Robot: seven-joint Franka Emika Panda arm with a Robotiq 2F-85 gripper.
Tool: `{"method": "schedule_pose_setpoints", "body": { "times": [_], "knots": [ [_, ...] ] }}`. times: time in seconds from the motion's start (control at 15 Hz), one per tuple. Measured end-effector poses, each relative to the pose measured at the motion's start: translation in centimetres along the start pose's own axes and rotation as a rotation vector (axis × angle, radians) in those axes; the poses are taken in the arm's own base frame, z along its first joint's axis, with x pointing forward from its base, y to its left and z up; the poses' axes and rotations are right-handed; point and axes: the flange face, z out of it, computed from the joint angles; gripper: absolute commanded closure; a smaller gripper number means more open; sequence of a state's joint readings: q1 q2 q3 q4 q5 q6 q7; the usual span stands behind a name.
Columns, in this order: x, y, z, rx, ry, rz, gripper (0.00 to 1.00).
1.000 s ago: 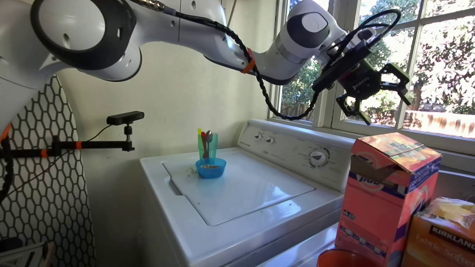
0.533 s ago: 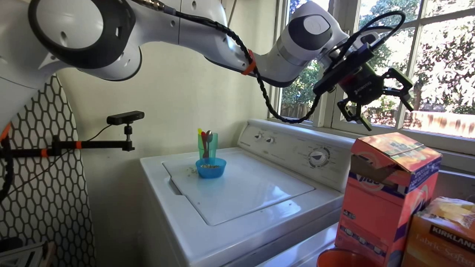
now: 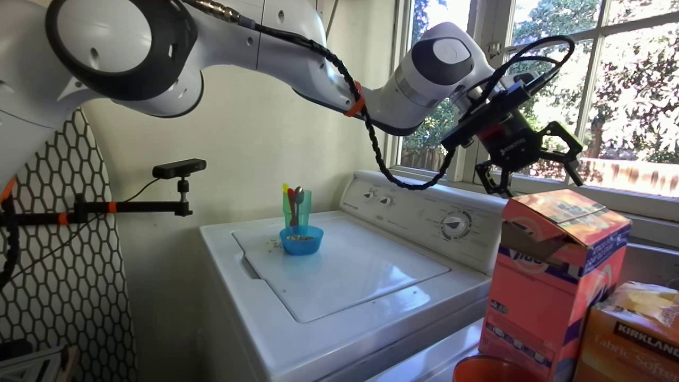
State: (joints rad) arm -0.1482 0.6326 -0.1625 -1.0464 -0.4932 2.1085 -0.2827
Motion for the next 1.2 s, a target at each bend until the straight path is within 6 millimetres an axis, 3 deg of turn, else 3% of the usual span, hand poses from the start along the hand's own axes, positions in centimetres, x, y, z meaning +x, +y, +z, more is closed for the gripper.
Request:
{"method": "schedule_pose_setpoints", "body": {
  "times": [0.67,1.2],
  "knots": [
    [-0.9,1.2,1.1,-0.122,-0.056,0.024,0.0],
    [-1.8,5.2,-0.8,-0.203,-0.059,0.066,0.0]
  ]
}}
